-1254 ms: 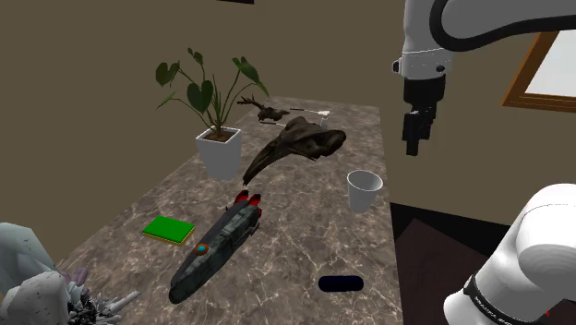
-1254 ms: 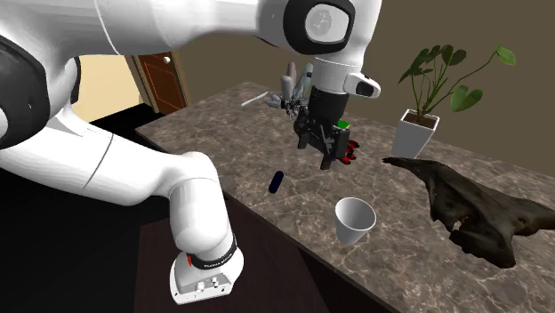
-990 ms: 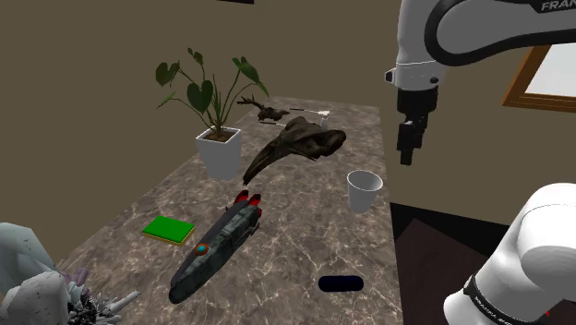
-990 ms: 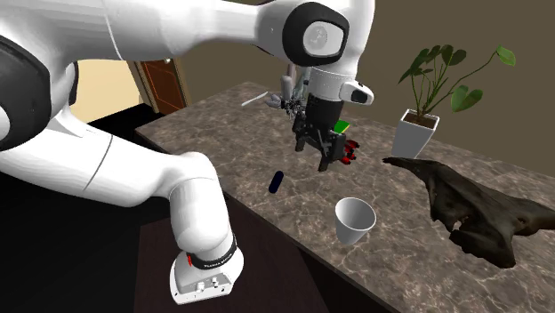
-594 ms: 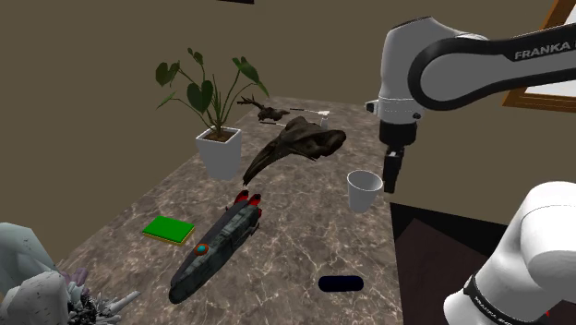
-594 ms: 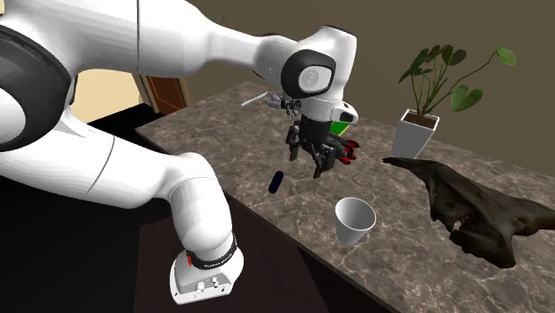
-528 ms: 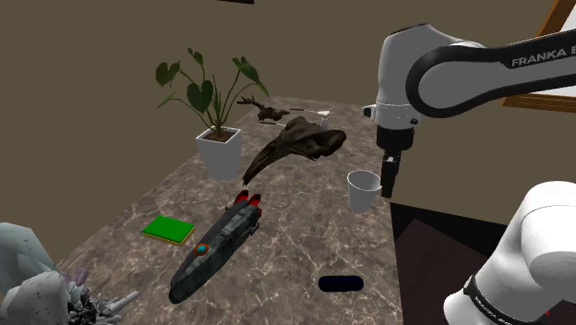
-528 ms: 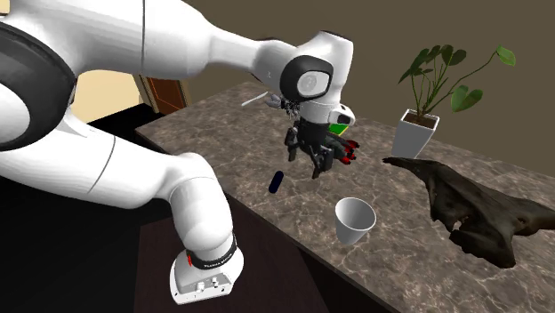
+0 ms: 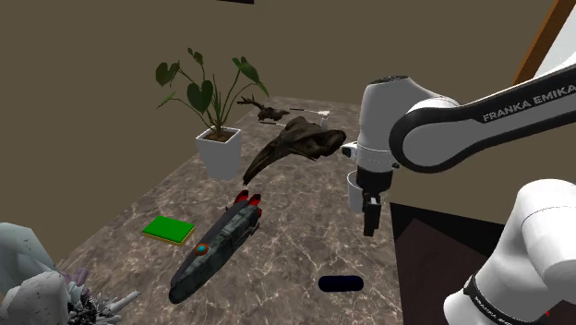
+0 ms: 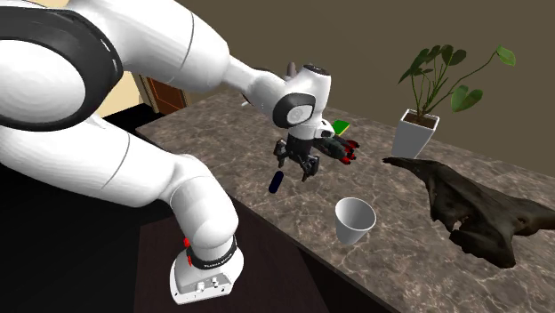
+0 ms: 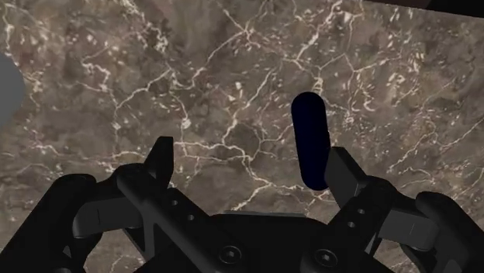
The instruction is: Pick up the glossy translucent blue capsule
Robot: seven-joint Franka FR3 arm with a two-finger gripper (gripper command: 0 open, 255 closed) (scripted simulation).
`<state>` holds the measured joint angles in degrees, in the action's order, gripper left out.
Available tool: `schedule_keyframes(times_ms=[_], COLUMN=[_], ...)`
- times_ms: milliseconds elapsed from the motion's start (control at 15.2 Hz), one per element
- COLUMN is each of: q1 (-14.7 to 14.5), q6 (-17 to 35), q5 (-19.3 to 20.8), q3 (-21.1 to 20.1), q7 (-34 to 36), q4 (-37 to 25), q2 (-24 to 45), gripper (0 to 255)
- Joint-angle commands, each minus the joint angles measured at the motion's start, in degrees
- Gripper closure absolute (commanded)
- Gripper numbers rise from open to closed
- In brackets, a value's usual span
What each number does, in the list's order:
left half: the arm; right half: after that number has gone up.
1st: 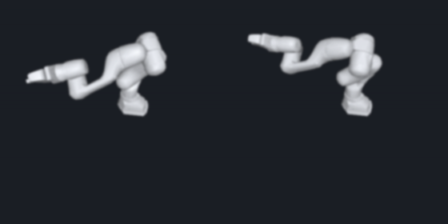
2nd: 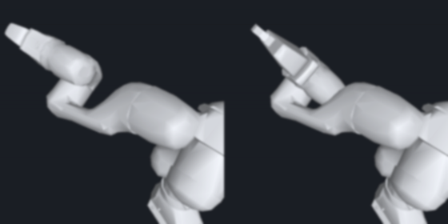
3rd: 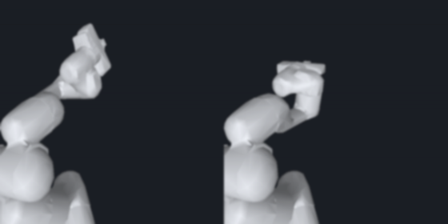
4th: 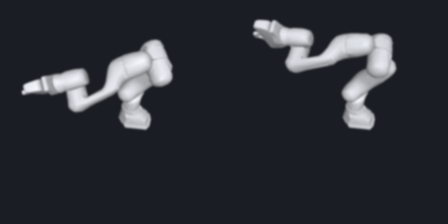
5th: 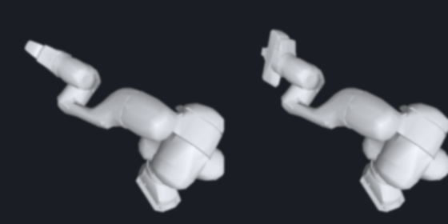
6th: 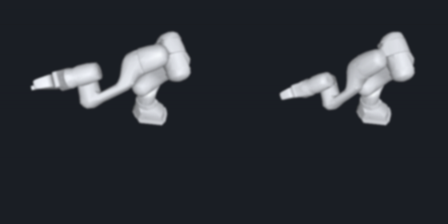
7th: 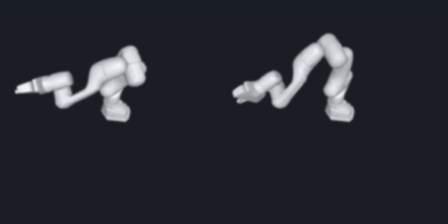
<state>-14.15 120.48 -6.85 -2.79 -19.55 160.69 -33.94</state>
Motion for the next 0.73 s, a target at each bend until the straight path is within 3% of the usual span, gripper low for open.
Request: schedule_keyframes(times_ms=[0, 528, 660], q1=[-2.48, -13.57, -14.82], q6=[4.89, 23.86, 26.49], q5=[-2.02, -12.46, -14.09], q3=[-0.58, -2.22, -2.28], q7=[-1.88, -12.16, -13.71], q4=[1.14, 3.67, 3.74], q2=[2.92, 16.54, 18.87], gripper=[0, 0, 0])
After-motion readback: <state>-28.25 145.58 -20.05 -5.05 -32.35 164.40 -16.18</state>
